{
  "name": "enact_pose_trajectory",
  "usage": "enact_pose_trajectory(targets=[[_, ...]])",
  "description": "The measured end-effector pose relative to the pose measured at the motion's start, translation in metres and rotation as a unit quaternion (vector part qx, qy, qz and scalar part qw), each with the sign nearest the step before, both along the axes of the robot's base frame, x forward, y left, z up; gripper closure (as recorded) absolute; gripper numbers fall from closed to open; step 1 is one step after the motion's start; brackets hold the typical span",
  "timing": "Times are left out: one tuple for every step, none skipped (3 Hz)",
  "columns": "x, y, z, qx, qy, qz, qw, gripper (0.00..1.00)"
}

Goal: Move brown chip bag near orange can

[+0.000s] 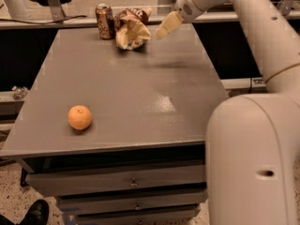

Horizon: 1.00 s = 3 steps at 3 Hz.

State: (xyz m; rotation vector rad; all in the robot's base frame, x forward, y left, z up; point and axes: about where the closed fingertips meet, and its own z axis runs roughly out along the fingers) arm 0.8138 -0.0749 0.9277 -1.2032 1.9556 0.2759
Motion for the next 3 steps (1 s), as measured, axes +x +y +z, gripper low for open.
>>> enact_pose_trajectory(targets=[[-0.041,-0.041,0.019,0.023,-0.033,0.022,0.9990,0.00],[-0.088,-0.078,0.019,0.040,-0.045,0.052,0.9968,0.00],[-0.093,-0.089,0.016,0.040,-0.047,0.052,0.9967,0.00]])
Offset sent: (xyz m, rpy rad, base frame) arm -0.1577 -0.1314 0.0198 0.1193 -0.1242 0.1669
